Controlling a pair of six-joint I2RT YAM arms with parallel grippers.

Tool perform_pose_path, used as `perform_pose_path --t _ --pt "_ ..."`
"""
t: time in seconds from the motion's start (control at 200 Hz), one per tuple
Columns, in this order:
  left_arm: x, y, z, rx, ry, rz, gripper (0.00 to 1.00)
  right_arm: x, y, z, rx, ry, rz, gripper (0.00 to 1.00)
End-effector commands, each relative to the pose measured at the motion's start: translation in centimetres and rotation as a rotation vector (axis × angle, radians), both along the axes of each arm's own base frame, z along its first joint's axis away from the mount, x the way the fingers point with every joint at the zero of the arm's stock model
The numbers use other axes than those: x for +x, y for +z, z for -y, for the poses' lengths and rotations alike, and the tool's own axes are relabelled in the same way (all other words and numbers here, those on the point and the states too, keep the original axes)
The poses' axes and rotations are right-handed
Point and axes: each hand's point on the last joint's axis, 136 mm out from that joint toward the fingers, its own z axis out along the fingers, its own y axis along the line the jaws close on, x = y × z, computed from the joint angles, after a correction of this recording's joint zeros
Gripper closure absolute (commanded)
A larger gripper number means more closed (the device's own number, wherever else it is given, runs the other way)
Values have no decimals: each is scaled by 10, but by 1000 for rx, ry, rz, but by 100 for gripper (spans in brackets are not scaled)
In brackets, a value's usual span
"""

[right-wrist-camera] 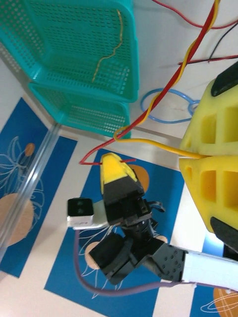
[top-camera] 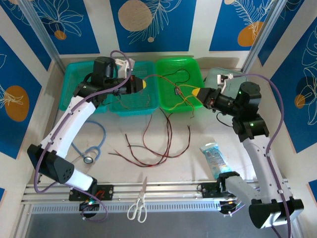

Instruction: Untangle the cables

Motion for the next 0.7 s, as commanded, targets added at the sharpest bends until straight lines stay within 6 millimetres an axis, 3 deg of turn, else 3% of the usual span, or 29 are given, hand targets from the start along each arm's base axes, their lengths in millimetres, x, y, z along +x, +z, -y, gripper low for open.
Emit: perform_pose_path --t 0.0,0.15,0.53,0.69 --pt "3 8 -24 10 74 33 100 -3 23 16 15 -79 70 100" --pt "6 14 -45 23 111 51 100 0 37 41 13 -197 113 100" --pt "13 25 -97 47 208 69 100 1 56 77 52 -335 147 100" --pt "15 20 -115 54 247 55 100 2 59 90 71 -381 146 100"
